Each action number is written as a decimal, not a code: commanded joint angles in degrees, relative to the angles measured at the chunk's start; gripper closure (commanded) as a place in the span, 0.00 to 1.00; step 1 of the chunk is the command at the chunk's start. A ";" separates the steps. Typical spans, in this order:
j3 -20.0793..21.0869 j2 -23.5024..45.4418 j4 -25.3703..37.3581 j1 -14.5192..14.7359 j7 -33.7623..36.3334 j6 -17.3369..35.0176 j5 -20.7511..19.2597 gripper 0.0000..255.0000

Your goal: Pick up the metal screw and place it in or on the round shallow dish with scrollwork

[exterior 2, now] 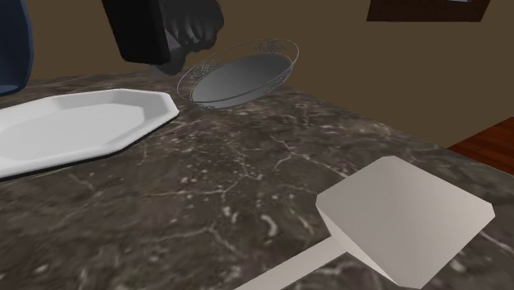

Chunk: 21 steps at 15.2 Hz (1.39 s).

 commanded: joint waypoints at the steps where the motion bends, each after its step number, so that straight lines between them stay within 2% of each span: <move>1: 0.05 1.46 3.92 0.58 -0.25 -2.53 -0.62 1.00; 7: -0.20 9.15 21.11 4.16 -1.48 -12.09 -3.95 1.00; 12: -1.65 3.21 11.12 -3.49 -7.41 -6.78 -0.83 1.00; 19: -4.59 1.09 7.16 -11.25 -16.48 -3.23 1.38 1.00; 21: -4.85 0.15 4.80 -12.26 -17.22 -1.65 1.83 1.00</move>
